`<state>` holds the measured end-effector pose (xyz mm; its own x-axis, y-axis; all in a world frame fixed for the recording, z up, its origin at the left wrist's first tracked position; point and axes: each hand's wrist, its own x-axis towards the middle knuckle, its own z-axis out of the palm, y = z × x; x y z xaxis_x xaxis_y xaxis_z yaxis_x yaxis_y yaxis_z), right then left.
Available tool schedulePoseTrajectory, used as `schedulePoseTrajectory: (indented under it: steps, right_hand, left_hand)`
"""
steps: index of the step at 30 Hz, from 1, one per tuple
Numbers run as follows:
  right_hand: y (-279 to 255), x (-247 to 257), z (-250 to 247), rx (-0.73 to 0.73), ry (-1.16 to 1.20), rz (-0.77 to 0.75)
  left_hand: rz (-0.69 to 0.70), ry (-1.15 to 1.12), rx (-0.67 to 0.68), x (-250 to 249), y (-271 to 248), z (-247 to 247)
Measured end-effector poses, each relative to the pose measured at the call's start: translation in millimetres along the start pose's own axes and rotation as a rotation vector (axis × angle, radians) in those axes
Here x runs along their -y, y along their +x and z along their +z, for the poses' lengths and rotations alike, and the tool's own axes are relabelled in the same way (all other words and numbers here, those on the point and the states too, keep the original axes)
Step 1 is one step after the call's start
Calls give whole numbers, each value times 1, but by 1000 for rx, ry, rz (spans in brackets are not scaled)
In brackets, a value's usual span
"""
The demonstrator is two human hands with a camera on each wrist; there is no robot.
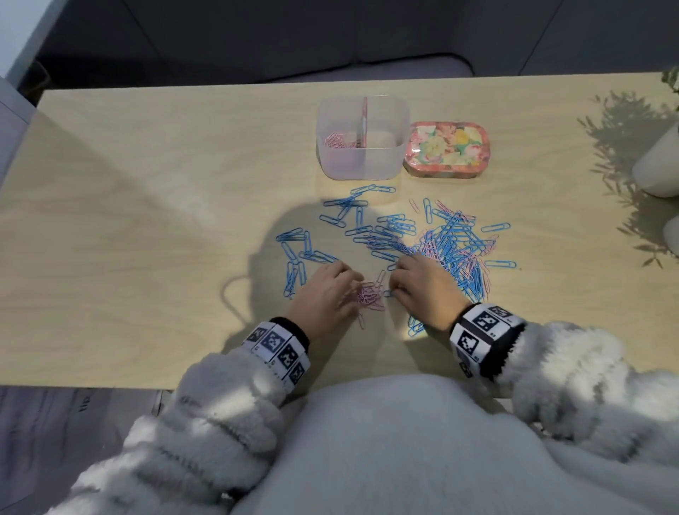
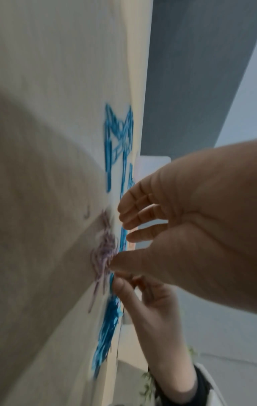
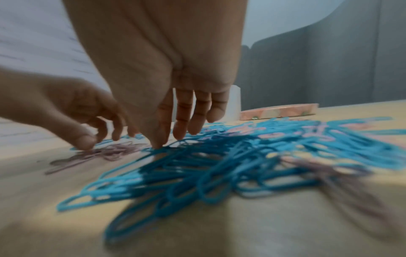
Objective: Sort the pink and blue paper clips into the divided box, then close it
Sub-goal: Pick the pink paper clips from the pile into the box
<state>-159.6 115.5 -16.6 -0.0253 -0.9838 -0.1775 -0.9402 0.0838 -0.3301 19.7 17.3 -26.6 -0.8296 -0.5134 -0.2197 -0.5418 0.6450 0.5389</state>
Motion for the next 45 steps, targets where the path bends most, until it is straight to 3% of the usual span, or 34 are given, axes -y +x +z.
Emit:
schedulePoseTrajectory:
  steps: [3,5,8,11,16,21,25,33,40,45]
  right_hand:
    - [-9,-16,-9,7,41,166]
    - [-10,-21,-12,-11,51,198]
    - [-5,-10,-11,-48,142,120]
    - [7,7,-6,162,32,40]
    - [11,25,4,178,106,-17]
    - [9,20,6,113,202,31]
    - [8,34,14,112,163,18]
    - [17,41,18,106,194,75]
    - [26,39,12,87,284,166]
    - [35,38,6,124,341,205]
  left_hand:
    - [-62,-72,-31,18,-18,-8]
    - [-101,-96,-17,23,-29,-12]
    - [-121,-111,-14,20,-34,-8]
    - [-138,-113,-44,8,-26,-2]
    - [-126,-103,-47,-5,-5,-1]
    - [-145,-137,-108,7,-15,-2]
    - [-174,-95,-61,0,-19,0]
    - [-121,-72,-34,-2,1,-1]
    - [-102,-22,-93,27,-12,-12]
    - [-55,60,-73,21,-13,-8]
